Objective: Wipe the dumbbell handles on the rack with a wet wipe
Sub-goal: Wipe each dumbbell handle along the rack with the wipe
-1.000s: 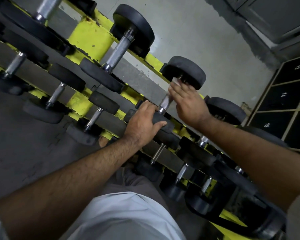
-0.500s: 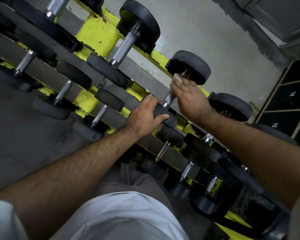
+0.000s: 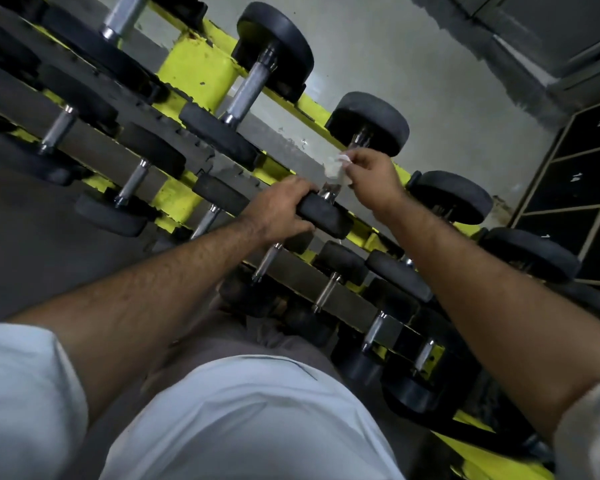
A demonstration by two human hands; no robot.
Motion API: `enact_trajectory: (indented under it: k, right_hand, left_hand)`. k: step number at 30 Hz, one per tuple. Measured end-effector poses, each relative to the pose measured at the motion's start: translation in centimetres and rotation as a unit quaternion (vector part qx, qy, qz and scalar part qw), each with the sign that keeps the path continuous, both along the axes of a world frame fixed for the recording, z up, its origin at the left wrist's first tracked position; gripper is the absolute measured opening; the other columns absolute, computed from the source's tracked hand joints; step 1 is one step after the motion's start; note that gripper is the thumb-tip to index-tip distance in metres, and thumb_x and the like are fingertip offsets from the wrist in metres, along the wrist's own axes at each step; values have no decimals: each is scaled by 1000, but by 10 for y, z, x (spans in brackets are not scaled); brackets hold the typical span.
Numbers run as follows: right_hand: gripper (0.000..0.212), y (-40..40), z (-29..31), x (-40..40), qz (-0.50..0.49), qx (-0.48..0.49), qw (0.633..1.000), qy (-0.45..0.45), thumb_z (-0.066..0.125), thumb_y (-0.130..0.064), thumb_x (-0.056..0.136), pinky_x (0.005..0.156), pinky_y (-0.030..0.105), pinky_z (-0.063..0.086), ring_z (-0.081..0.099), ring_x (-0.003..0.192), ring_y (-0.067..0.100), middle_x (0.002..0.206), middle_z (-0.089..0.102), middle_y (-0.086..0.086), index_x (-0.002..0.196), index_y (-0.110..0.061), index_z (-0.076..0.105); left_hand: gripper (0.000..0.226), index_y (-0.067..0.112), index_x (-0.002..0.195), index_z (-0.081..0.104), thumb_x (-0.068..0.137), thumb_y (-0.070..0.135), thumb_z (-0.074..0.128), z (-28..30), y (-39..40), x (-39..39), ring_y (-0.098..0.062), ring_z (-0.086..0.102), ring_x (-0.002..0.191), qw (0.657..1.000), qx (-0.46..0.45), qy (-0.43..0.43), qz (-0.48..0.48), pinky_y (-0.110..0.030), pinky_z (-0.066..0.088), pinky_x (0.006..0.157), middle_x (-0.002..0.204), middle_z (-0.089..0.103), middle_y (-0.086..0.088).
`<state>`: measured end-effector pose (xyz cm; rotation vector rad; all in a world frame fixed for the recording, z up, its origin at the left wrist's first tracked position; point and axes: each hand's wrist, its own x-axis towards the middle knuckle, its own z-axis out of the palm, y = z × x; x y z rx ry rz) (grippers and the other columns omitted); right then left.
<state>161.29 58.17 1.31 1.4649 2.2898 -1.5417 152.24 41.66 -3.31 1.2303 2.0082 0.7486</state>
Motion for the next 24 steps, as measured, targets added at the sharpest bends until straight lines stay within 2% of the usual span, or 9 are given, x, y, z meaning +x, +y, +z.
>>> enact_trajectory:
  k: [2, 3, 6, 10, 13, 15, 18, 21, 24]
  right_hand:
    - [27, -3, 7, -2, -104, -112, 988, 16, 47, 3, 97, 57, 25, 54, 67, 83, 20, 104, 68, 9, 96, -16, 66]
    - [27, -4, 10, -2, -133, -148, 980, 19, 45, 4, 98, 55, 25, 55, 68, 83, 22, 109, 67, 13, 100, -13, 65]
    - [26, -4, 10, 3, -163, -193, 968, 11, 46, 1, 98, 66, 34, 61, 71, 87, 25, 115, 68, 14, 105, -15, 65]
    - [22, -1, 6, 11, -173, -202, 964, -4, 51, -1, 99, 85, 45, 60, 70, 90, 24, 113, 70, 13, 108, -13, 65]
    - [22, 0, 4, 18, -193, -189, 963, -7, 53, -2, 98, 82, 42, 62, 72, 92, 24, 114, 70, 13, 113, -11, 65]
    - [23, 1, 3, 22, -209, -185, 960, 2, 53, -3, 99, 76, 38, 63, 72, 89, 22, 115, 69, 12, 118, -10, 65]
    - [23, 0, 5, 27, -228, -195, 954, 17, 54, -5, 99, 77, 39, 61, 71, 85, 21, 114, 69, 12, 119, -11, 64]
    - [16, -1, 9, 34, -261, -222, 939, 43, 54, -5, 99, 75, 38, 62, 71, 97, 27, 114, 67, 11, 108, -16, 63]
    - [10, 1, 8, 41, -282, -222, 932, 57, 57, -8, 99, 78, 40, 62, 69, 105, 30, 117, 65, 12, 101, -17, 62]
  left_hand:
    - [63, 18, 127, 56, 72, 29, 83, -9, 2, -4, -19, 53, 112, 1000, 3, -1, -2, -27, 43, 90, 124, 55, -3]
    - [62, 18, 126, 56, 71, 28, 83, -15, 4, -5, -19, 54, 111, 1000, 3, -5, -1, -29, 45, 91, 123, 55, -3]
    - [64, 19, 122, 56, 67, 29, 86, -33, 8, -9, -23, 56, 108, 1000, 14, -8, 3, -35, 49, 91, 120, 57, -5]
    - [58, 19, 114, 54, 67, 28, 86, -47, 14, -12, -20, 57, 98, 999, 48, -6, -10, -31, 48, 79, 111, 58, -2]
    - [45, 16, 104, 53, 70, 28, 81, -50, 16, -11, -22, 56, 92, 998, 67, 11, -15, -36, 50, 73, 103, 58, -4]
    - [40, 15, 100, 52, 73, 26, 79, -49, 16, -8, -22, 53, 92, 996, 69, 42, -25, -39, 49, 73, 101, 57, -5]
    - [36, 15, 94, 47, 75, 23, 77, -38, 18, -7, -22, 48, 88, 987, 87, 121, -67, -39, 45, 72, 95, 54, -7]
    - [33, 13, 94, 51, 75, 26, 75, -27, 20, -15, -25, 49, 82, 968, 101, 208, -95, -34, 37, 69, 90, 53, -9]
    - [34, 13, 99, 54, 76, 28, 73, -20, 21, -13, -24, 46, 82, 946, 104, 287, -111, -35, 35, 69, 91, 50, -8]
